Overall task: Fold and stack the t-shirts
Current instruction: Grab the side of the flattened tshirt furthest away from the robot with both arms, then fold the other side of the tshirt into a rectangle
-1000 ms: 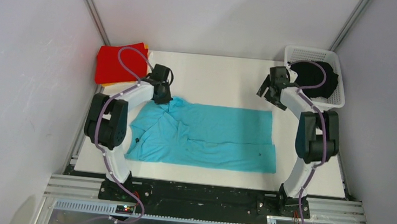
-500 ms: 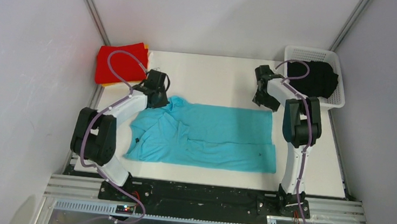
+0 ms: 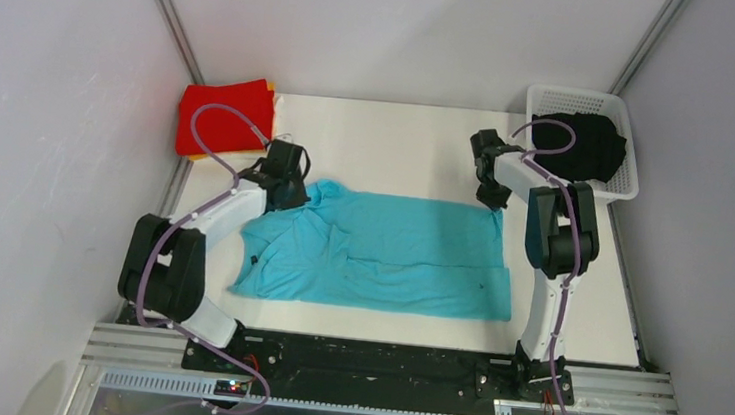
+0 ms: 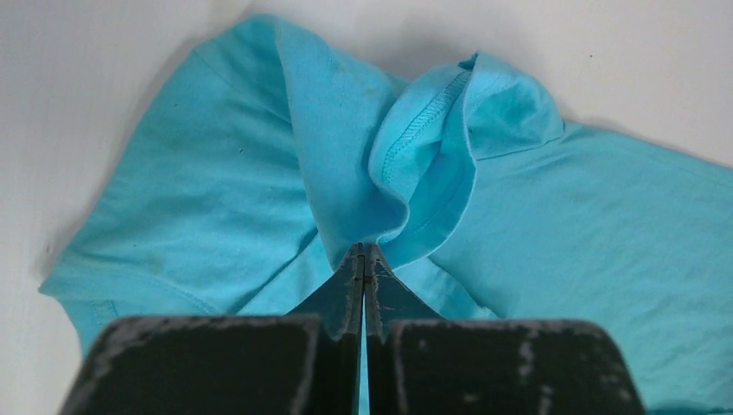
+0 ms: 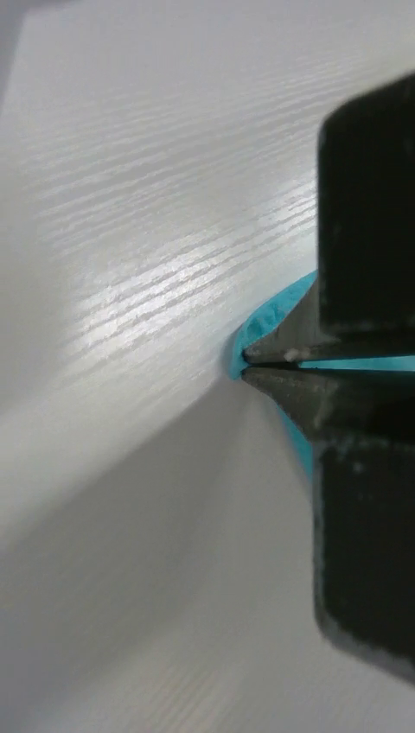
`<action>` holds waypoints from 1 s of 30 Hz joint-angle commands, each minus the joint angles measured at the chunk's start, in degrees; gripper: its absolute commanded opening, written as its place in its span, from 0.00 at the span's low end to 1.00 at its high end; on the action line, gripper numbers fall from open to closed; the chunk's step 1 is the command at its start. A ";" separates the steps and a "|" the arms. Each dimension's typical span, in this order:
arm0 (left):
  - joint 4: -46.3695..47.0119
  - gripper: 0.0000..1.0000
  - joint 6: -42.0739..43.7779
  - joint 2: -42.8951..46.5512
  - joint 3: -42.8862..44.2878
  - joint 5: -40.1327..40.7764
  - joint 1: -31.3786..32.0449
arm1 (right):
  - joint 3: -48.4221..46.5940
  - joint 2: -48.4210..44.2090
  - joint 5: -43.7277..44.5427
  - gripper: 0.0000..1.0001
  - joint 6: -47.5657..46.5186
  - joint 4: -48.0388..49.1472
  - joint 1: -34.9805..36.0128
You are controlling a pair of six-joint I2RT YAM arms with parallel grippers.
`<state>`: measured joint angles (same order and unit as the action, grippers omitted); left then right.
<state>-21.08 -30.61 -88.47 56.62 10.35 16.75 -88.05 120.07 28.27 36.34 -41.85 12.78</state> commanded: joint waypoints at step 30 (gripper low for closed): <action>-16.65 0.00 -12.42 50.32 -22.92 5.07 5.38 | 27.35 -38.98 7.89 0.00 3.21 -0.92 9.51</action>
<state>-30.11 -39.24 -42.39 33.01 11.20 20.95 -62.48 85.93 34.52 38.81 -42.41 21.69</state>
